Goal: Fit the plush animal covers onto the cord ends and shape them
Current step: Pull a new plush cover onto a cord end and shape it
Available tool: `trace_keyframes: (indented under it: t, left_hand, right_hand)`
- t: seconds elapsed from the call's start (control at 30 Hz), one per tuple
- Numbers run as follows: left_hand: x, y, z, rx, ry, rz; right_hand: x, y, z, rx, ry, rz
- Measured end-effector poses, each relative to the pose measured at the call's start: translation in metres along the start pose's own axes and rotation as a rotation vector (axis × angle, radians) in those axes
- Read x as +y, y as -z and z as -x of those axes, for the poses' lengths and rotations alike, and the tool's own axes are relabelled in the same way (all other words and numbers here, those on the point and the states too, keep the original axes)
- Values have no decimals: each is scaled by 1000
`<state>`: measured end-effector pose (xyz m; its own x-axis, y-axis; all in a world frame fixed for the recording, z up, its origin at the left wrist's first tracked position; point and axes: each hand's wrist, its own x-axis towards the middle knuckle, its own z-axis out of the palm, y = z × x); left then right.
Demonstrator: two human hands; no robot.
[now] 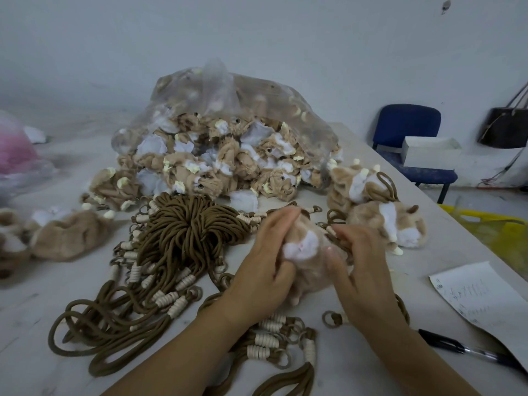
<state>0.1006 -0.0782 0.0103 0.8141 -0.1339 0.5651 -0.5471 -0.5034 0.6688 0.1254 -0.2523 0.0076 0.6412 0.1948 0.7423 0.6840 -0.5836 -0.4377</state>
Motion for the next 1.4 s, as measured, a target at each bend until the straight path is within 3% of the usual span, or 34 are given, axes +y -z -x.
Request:
trace_keyframes:
  t: [0.13,0.3,0.47,0.6,0.8,0.9,1.0,1.23,1.4]
  left_hand:
    - [3,-3,4,-129,-88,-48]
    - [3,-2,4,-60,-75,11]
    - [-5,-4,0,115,127,59]
    - [-8,1,-3,48,339,222]
    - [-12,3,-2,25,470,572]
    - [-12,5,-4,73,483,605]
    - [-10,5,-4,129,399,526]
    - [-2,-2,-2,89,-69,10]
    - [-4,-7,-2,54,-274,-190]
  right_hand:
    - [4,-5,3,-241,-154,-135]
    - [11,-9,3,-188,-133,-8]
    - [-1,-12,1,-83,15,34]
    - [-3,-11,0,17,134,103]
    - [1,-15,0,-40,334,135]
    - [0,-16,2,-127,297,99]
    - [-1,-11,2,-196,139,1]
    - [-1,-1,-1,0,-82,-80]
    - [1,-2,-4,-39,-12,-17]
